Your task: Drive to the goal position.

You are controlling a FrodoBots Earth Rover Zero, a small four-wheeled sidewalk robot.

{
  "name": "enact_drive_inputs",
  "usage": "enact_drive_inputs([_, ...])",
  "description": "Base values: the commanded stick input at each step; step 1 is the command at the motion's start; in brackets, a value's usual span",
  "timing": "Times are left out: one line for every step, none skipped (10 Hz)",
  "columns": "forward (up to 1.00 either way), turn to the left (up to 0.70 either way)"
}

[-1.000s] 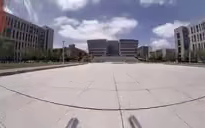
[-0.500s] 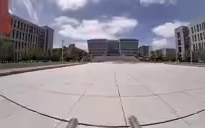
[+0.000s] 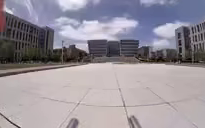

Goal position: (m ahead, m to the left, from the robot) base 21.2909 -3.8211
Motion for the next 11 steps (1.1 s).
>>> enact_drive_inputs([0.70, 0.00])
enact_drive_inputs([0.70, 0.00])
enact_drive_inputs([0.70, 0.00])
enact_drive_inputs([0.70, 0.00])
enact_drive_inputs([0.70, 0.00])
enact_drive_inputs([0.70, 0.00])
enact_drive_inputs([0.70, 0.00])
enact_drive_inputs([0.70, 0.00])
enact_drive_inputs([0.70, 0.00])
enact_drive_inputs([0.70, 0.00])
enact_drive_inputs([0.70, 0.00])
